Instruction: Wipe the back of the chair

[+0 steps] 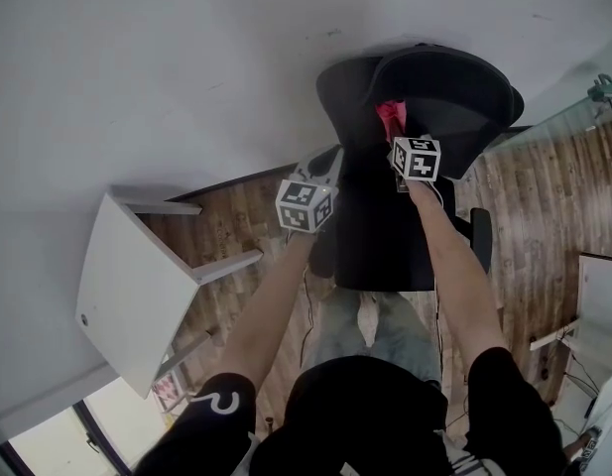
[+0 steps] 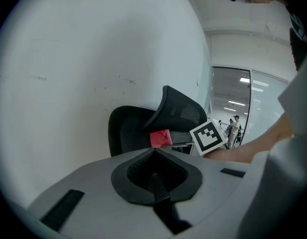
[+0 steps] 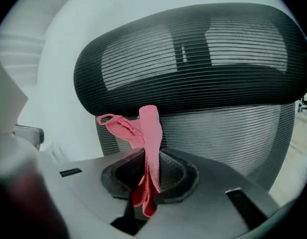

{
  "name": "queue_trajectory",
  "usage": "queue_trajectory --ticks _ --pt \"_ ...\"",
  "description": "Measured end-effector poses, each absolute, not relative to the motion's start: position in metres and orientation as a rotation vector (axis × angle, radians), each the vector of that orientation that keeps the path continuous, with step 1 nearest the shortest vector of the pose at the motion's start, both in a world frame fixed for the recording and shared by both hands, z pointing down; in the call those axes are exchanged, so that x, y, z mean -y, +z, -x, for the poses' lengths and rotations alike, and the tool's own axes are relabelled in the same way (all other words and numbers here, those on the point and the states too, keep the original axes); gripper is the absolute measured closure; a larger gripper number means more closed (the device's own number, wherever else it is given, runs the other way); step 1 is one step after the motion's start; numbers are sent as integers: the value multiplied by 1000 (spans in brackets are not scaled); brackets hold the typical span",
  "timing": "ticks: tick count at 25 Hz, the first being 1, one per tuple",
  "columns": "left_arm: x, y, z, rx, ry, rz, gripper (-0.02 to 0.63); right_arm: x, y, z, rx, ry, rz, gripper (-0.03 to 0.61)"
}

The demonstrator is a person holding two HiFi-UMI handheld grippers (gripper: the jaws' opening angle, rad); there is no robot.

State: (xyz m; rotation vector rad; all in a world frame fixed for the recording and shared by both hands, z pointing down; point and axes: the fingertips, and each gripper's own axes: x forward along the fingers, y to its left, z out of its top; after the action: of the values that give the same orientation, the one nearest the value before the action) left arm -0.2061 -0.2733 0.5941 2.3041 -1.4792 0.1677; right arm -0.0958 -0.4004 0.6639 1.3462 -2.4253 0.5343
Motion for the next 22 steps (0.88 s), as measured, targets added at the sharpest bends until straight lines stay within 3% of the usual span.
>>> queue_trajectory --ticks 22 --pt "296 572 88 1339 178 -2385 589 425 666 -101 2280 648 -1626 512"
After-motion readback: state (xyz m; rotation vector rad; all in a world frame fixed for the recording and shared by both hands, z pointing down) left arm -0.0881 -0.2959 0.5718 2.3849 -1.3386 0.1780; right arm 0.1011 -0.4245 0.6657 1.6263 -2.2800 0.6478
